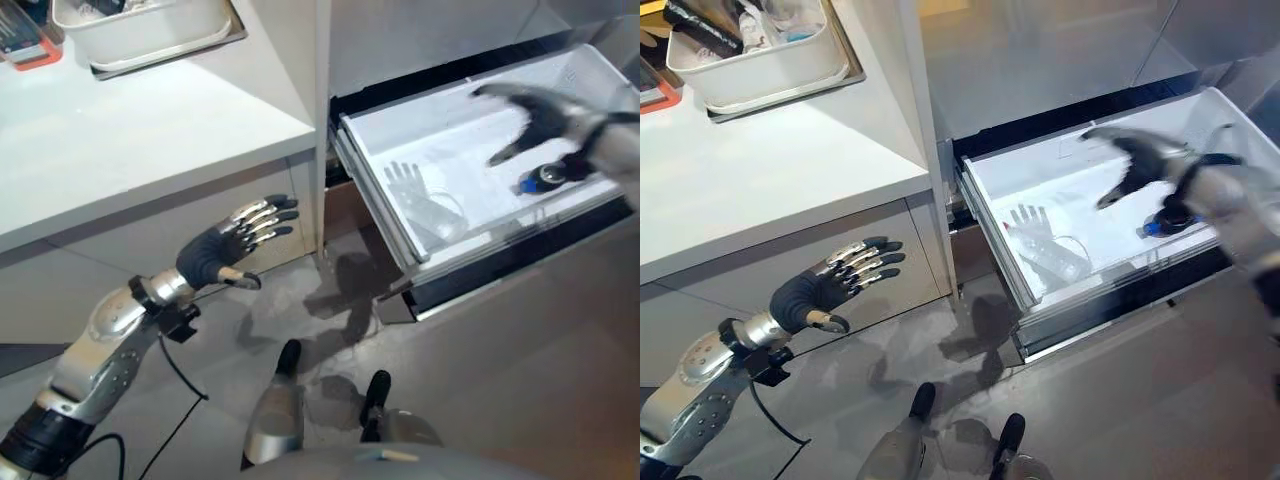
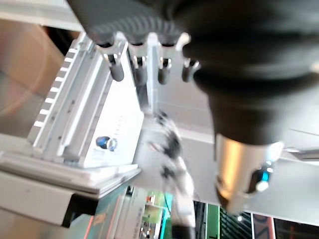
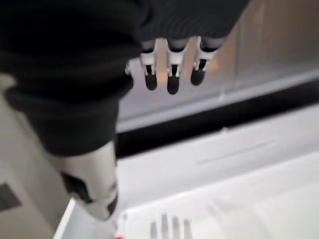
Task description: Take the drinks into the refrigerator
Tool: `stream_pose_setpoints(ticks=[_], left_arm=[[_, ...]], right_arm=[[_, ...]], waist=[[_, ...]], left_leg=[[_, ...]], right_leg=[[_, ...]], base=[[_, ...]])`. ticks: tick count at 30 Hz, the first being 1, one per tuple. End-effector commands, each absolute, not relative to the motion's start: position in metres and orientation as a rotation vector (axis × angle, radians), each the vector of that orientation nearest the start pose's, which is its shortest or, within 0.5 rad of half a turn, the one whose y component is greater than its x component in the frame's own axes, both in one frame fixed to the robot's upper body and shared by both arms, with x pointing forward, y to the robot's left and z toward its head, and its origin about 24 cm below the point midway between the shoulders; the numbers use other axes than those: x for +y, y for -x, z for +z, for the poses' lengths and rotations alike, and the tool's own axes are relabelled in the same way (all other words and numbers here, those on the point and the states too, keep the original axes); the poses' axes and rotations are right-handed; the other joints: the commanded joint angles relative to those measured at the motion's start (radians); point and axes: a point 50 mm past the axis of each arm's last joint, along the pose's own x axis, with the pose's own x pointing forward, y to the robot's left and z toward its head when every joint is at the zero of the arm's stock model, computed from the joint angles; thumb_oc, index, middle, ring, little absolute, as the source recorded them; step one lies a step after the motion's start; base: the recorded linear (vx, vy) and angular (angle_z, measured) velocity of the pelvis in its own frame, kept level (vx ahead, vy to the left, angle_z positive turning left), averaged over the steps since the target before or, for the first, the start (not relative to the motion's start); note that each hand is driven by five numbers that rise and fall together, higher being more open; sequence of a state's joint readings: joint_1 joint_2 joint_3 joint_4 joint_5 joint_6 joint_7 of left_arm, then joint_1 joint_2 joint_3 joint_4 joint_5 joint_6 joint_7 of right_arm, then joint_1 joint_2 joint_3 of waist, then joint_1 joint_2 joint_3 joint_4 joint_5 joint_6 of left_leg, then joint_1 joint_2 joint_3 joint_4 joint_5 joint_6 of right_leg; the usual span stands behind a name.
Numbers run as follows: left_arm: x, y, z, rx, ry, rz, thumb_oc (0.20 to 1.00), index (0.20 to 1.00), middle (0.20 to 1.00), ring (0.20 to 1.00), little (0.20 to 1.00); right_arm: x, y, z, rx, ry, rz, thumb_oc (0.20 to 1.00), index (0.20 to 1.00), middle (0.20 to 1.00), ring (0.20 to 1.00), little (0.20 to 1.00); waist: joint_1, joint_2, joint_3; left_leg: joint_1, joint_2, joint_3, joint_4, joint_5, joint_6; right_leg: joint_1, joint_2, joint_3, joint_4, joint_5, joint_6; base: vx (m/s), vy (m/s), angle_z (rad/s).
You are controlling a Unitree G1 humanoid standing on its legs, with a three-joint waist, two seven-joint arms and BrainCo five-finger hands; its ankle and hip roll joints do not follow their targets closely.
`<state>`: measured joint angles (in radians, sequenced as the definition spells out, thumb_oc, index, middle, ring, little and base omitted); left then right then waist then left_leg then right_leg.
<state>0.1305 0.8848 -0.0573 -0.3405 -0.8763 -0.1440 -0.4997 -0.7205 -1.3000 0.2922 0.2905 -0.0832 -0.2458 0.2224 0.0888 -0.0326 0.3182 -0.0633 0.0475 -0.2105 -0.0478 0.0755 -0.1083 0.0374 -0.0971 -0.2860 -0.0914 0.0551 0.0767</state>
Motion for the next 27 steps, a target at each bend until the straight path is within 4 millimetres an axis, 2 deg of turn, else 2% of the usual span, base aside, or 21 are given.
stream_pose_setpoints(ticks=[1,3,5,6,7,8,9,11,13,14,15,17,18,21,24,25,26,27], left_arm=[[0.219,-0.198,0.148,-0.246,-0.052,-0.749,1.000,1.000,1.000,1.000,1.000],[0.228,-0.192,0.147,-0.244,-0.061,-0.704,1.000,1.000,1.000,1.000,1.000],[0.230,-0.189,0.147,-0.251,-0.068,-0.686,1.000,1.000,1.000,1.000,1.000],[0.228,-0.189,0.147,-0.250,-0.068,-0.693,1.000,1.000,1.000,1.000,1.000],[0.229,-0.187,0.147,-0.255,-0.067,-0.681,1.000,1.000,1.000,1.000,1.000],[0.229,-0.184,0.151,-0.299,-0.071,-0.658,1.000,1.000,1.000,1.000,1.000],[0.229,-0.184,0.151,-0.298,-0.072,-0.658,1.000,1.000,1.000,1.000,1.000],[0.228,-0.184,0.156,-0.357,-0.072,-0.639,1.000,1.000,1.000,1.000,1.000],[0.226,-0.185,0.161,-0.428,-0.049,-0.617,1.000,1.000,1.000,1.000,1.000],[0.224,-0.186,0.162,-0.450,-0.031,-0.611,1.000,1.000,1.000,1.000,1.000],[0.225,-0.186,0.162,-0.451,-0.033,-0.608,1.000,1.000,1.000,1.000,1.000],[0.220,-0.187,0.169,-0.529,0.020,-0.600,1.000,1.000,1.000,1.000,1.000],[0.216,-0.188,0.169,-0.546,0.056,-0.616,1.000,1.000,1.000,1.000,1.000],[0.210,-0.188,0.172,-0.564,0.098,-0.669,1.000,1.000,1.000,1.000,1.000],[0.206,-0.187,0.174,-0.561,0.142,-0.726,1.000,1.000,1.000,1.000,1.000],[0.206,-0.187,0.174,-0.562,0.141,-0.725,1.000,1.000,1.000,1.000,1.000],[0.200,-0.186,0.177,-0.571,0.157,-0.782,1.000,1.000,1.000,1.000,1.000],[0.201,-0.186,0.177,-0.571,0.157,-0.781,1.000,1.000,1.000,1.000,1.000]], right_arm=[[-0.323,-0.282,0.263,-0.241,1.446,0.094,1.000,1.000,1.000,1.000,1.000],[-0.348,-0.265,0.241,-0.131,1.470,0.048,1.000,1.000,1.000,1.000,1.000],[-0.366,-0.248,0.214,-0.008,1.476,0.041,1.000,1.000,1.000,1.000,1.000],[-0.367,-0.245,0.213,-0.003,1.476,0.037,1.000,1.000,1.000,1.000,1.000],[-0.375,-0.236,0.192,0.083,1.457,0.051,0.642,0.642,0.642,0.642,0.642],[-0.387,-0.220,0.147,0.237,1.367,0.070,0.228,0.228,0.228,0.228,0.228],[-0.386,-0.221,0.146,0.237,1.366,0.070,0.200,0.200,0.200,0.200,0.200],[-0.384,-0.215,0.113,0.317,1.295,0.115,0.200,0.200,0.200,0.200,0.200],[-0.375,-0.212,0.072,0.405,1.188,0.174,0.200,0.200,0.200,0.200,0.200],[-0.370,-0.213,0.060,0.426,1.159,0.191,0.200,0.200,0.200,0.200,0.200],[-0.370,-0.214,0.059,0.424,1.160,0.193,0.200,0.200,0.200,0.200,0.200],[-0.347,-0.220,0.027,0.451,1.081,0.266,0.200,0.200,0.200,0.200,0.200],[-0.329,-0.226,0.010,0.460,1.058,0.335,0.200,0.200,0.200,0.200,0.200],[-0.301,-0.243,-0.006,0.427,1.036,0.392,0.200,0.200,0.200,0.200,0.200],[-0.272,-0.267,-0.004,0.339,1.067,0.447,0.200,0.200,0.200,0.200,0.200],[-0.271,-0.268,-0.004,0.337,1.067,0.448,0.200,0.200,0.200,0.200,0.200],[-0.258,-0.282,0.001,0.292,1.085,0.467,0.200,0.200,0.200,0.200,0.200],[-0.257,-0.282,0.001,0.290,1.085,0.468,0.200,0.200,0.200,0.200,0.200]], waist=[[-0.072,-0.054,-0.112],[-0.095,-0.059,-0.121],[-0.097,-0.064,-0.128],[-0.089,-0.064,-0.127],[-0.096,-0.066,-0.131],[-0.102,-0.062,-0.136],[-0.100,-0.063,-0.135],[-0.099,-0.060,-0.136],[-0.096,-0.058,-0.136],[-0.091,-0.056,-0.137],[-0.093,-0.057,-0.136],[-0.086,-0.053,-0.132],[-0.078,-0.047,-0.128],[-0.057,-0.035,-0.124],[-0.038,-0.028,-0.119],[-0.040,-0.029,-0.118],[-0.025,-0.025,-0.118],[-0.027,-0.026,-0.117]], left_leg=[[0.046,-0.074,0.064,0.024,-0.116,0.101],[0.057,-0.073,0.079,0.019,-0.123,0.107],[0.068,-0.071,0.094,0.015,-0.129,0.111],[0.069,-0.071,0.095,0.014,-0.130,0.111],[0.075,-0.071,0.099,0.013,-0.133,0.114],[0.089,-0.070,0.106,0.007,-0.137,0.117],[0.091,-0.069,0.108,0.006,-0.137,0.117],[0.098,-0.068,0.114,0.001,-0.139,0.117],[0.106,-0.066,0.115,-0.003,-0.141,0.117],[0.108,-0.066,0.114,-0.003,-0.141,0.117],[0.109,-0.066,0.114,-0.003,-0.142,0.117],[0.113,-0.065,0.111,-0.004,-0.142,0.117],[0.115,-0.065,0.105,-0.004,-0.141,0.116],[0.117,-0.066,0.095,-0.003,-0.141,0.115],[0.117,-0.067,0.084,0.000,-0.138,0.112],[0.117,-0.067,0.084,0.000,-0.138,0.112],[0.115,-0.069,0.075,0.002,-0.135,0.109],[0.115,-0.069,0.074,0.002,-0.135,0.109]], right_leg=[[-0.024,0.025,0.029,0.076,-0.093,-0.002],[-0.023,0.025,0.047,0.076,-0.089,0.002],[-0.020,0.025,0.063,0.077,-0.089,0.004],[-0.020,0.026,0.064,0.077,-0.089,0.004],[-0.017,0.026,0.071,0.079,-0.090,0.005],[-0.012,0.027,0.081,0.078,-0.092,0.005],[-0.011,0.027,0.082,0.078,-0.092,0.005],[-0.007,0.028,0.086,0.074,-0.094,0.006],[-0.001,0.029,0.089,0.072,-0.096,0.004],[0.001,0.029,0.089,0.071,-0.097,0.003],[0.002,0.029,0.089,0.071,-0.098,0.003],[0.007,0.029,0.087,0.070,-0.101,0.000],[0.011,0.030,0.085,0.069,-0.103,-0.003],[0.016,0.029,0.077,0.071,-0.107,-0.005],[0.023,0.028,0.066,0.073,-0.110,-0.007],[0.023,0.028,0.066,0.072,-0.110,-0.007],[0.026,0.026,0.055,0.073,-0.112,-0.008],[0.026,0.026,0.055,0.073,-0.112,-0.008]], base=[[0.04,0.061,-0.18],[0.04,0.057,-0.25],[0.04,0.035,-0.45],[0.03,0.018,-0.38],[0.05,0.029,-0.37],[0.05,0.028,-0.21],[0.04,0.029,-0.34],[0.01,0.011,-0.32],[0.00,0.001,-0.06],[0.00,0.000,0.00],[0.00,0.000,0.00],[0.00,0.000,0.00],[0.00,0.000,0.00],[0.01,-0.013,0.03],[0.01,-0.015,0.04],[0.01,-0.029,0.13],[0.01,-0.016,0.14],[0.02,-0.040,0.25]])
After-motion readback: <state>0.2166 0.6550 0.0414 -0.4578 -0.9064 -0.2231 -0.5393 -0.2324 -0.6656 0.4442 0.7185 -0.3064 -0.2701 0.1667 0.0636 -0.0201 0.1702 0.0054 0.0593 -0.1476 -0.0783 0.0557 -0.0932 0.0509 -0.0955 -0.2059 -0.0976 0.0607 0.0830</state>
